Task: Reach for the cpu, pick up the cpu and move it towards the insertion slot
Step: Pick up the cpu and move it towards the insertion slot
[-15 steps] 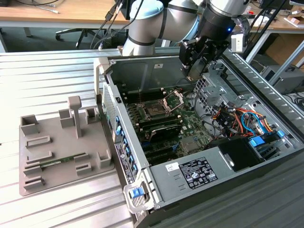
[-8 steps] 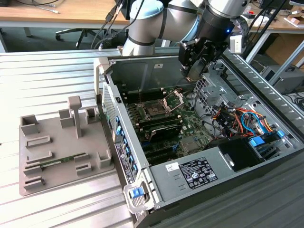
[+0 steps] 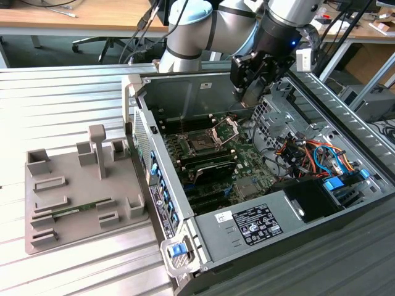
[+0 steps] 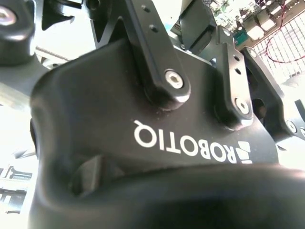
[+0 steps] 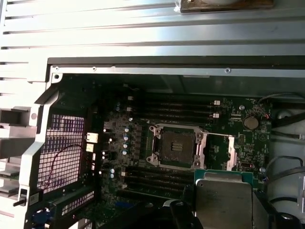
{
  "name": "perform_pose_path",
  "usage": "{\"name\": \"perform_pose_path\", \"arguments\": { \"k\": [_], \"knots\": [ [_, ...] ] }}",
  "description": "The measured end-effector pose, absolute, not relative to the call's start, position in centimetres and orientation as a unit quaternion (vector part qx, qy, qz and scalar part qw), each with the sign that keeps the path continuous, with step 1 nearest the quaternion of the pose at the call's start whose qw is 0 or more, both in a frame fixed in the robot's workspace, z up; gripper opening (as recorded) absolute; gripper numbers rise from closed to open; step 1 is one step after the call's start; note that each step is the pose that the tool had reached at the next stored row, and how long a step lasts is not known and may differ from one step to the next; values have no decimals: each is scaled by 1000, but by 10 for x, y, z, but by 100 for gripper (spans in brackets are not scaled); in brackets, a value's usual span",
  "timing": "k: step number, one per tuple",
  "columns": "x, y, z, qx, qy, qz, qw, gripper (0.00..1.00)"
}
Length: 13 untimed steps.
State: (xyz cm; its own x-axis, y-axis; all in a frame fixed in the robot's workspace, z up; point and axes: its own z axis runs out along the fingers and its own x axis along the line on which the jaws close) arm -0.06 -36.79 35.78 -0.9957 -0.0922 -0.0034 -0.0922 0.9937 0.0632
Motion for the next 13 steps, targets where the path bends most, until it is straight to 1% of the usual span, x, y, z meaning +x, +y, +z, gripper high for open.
{"name": "perform_pose_path", "arguments": {
  "k": [13],
  "knots": [
    [-4,-367,353,-46,998,32,0,54]
  ]
}}
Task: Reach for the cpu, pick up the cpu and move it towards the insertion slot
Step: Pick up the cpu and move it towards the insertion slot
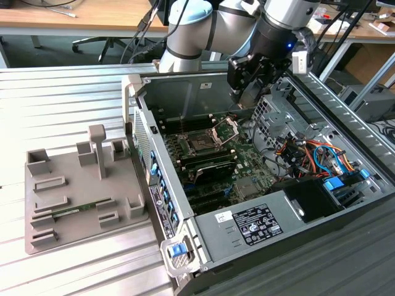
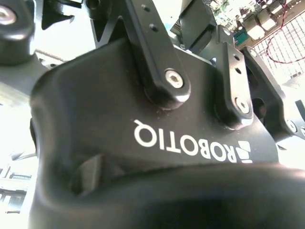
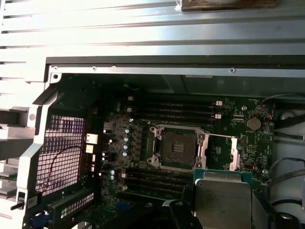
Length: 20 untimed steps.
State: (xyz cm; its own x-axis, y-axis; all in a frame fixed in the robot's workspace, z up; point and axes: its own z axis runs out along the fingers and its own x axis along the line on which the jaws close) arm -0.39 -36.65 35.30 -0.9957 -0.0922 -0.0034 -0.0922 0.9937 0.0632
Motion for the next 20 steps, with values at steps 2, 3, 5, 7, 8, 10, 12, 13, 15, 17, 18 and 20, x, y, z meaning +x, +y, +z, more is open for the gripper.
{"name": "perform_pose_path", "arguments": {
  "k": [2,3,5,7,8,10,12,13,15,17,18,20],
  "knots": [
    [-4,-366,352,-46,998,32,0,54],
    [-4,-366,352,-46,998,32,0,54],
    [-5,-366,352,-46,998,32,0,54],
    [-5,-366,351,-46,998,32,0,54],
    [-5,-366,351,-46,998,32,0,54],
    [-5,-366,350,-46,998,32,0,54],
    [-6,-366,350,-46,998,32,0,54],
    [-6,-366,349,-46,998,32,0,54],
    [-6,-366,348,-46,998,32,0,54],
    [-6,-364,347,-46,998,32,0,54],
    [-6,-363,347,-46,998,32,0,54],
    [-6,-362,346,-46,998,32,0,54]
  ]
}}
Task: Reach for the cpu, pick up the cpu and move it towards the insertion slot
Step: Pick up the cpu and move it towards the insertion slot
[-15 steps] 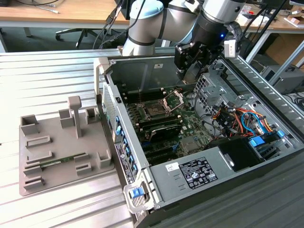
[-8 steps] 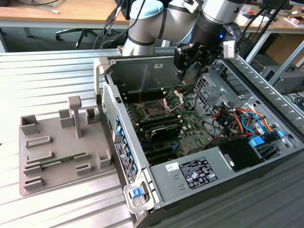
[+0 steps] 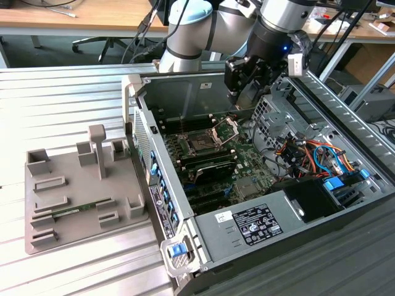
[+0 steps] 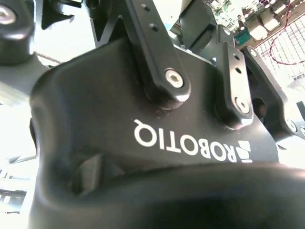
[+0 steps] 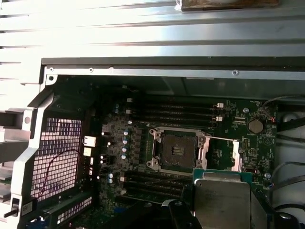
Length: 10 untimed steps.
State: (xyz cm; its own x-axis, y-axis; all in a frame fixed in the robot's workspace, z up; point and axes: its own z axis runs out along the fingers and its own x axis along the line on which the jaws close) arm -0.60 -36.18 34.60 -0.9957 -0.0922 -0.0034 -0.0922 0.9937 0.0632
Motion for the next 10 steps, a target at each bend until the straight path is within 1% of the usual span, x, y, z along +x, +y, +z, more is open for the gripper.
{"name": "perform_pose_path", "arguments": {
  "k": [10],
  "knots": [
    [-6,-345,341,-46,998,32,0,54]
  ]
}}
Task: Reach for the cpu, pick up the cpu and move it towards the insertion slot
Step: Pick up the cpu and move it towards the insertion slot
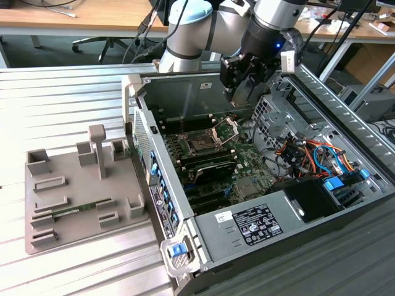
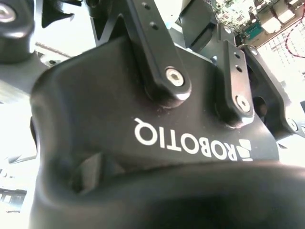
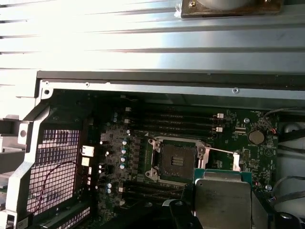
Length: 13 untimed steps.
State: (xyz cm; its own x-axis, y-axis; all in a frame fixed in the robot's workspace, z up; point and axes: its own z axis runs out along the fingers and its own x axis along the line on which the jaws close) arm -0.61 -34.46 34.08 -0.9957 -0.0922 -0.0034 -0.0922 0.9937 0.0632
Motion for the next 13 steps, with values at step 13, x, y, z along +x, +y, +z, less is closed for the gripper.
{"name": "perform_pose_path", "arguments": {
  "k": [13],
  "knots": [
    [-6,-333,334,-46,998,32,0,54]
  ]
}}
